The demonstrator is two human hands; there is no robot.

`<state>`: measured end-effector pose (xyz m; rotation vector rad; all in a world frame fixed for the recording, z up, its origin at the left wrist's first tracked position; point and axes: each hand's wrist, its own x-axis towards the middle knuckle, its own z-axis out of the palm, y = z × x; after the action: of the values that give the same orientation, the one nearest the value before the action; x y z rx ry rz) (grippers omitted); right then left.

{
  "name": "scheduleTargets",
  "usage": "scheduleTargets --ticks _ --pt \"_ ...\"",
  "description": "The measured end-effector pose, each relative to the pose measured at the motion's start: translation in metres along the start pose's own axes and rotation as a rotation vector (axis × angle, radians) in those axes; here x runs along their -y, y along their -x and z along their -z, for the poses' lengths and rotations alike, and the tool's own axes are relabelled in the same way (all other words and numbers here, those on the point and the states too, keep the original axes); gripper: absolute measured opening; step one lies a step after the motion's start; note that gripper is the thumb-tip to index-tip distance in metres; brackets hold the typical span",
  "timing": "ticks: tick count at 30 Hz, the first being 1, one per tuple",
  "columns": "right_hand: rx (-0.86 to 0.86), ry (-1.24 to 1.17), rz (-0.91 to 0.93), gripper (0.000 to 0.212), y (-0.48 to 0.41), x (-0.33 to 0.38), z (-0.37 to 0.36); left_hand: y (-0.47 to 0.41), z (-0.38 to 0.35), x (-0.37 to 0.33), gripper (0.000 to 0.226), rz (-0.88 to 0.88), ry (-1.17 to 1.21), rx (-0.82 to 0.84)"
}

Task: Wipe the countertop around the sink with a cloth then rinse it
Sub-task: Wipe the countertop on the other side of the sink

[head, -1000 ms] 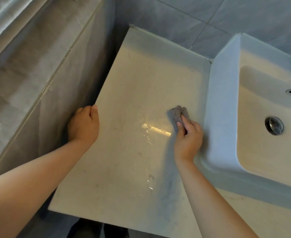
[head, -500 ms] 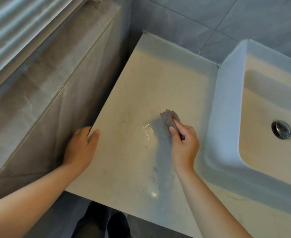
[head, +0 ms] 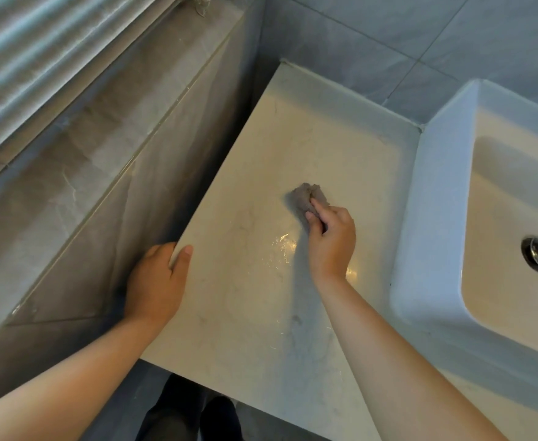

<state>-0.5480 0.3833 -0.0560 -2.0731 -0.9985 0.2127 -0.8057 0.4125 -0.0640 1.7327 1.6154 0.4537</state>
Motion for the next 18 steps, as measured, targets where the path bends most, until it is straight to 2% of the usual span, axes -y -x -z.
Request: scheduleTargets --ticks 6,8,10,13,18 --pt "0.183 -0.057 0.120 0.030 0.074 0.017 0.002 0.000 0.001 -0.001 0.041 0.003 -0.013 -0.008" --pt "0.305 -0.103 0.091 0.032 0.092 0.024 0.008 0.000 0.000 0.000 0.041 0.010 -0.018 -0.006" --pt "0.357 -0.169 0.026 0.036 0.094 0.032 0.018 0.000 0.000 0.001 0.042 0.010 -0.025 -0.006" --pt "0.225 -0.228 0.006 0.037 0.060 0.038 0.029 0.000 -0.001 0.001 0.043 0.005 -0.042 -0.015" --pt "0.058 -0.077 0.019 0.027 -0.025 0.026 0.019 0.000 0.000 -0.001 0.045 -0.002 -0.044 -0.023"
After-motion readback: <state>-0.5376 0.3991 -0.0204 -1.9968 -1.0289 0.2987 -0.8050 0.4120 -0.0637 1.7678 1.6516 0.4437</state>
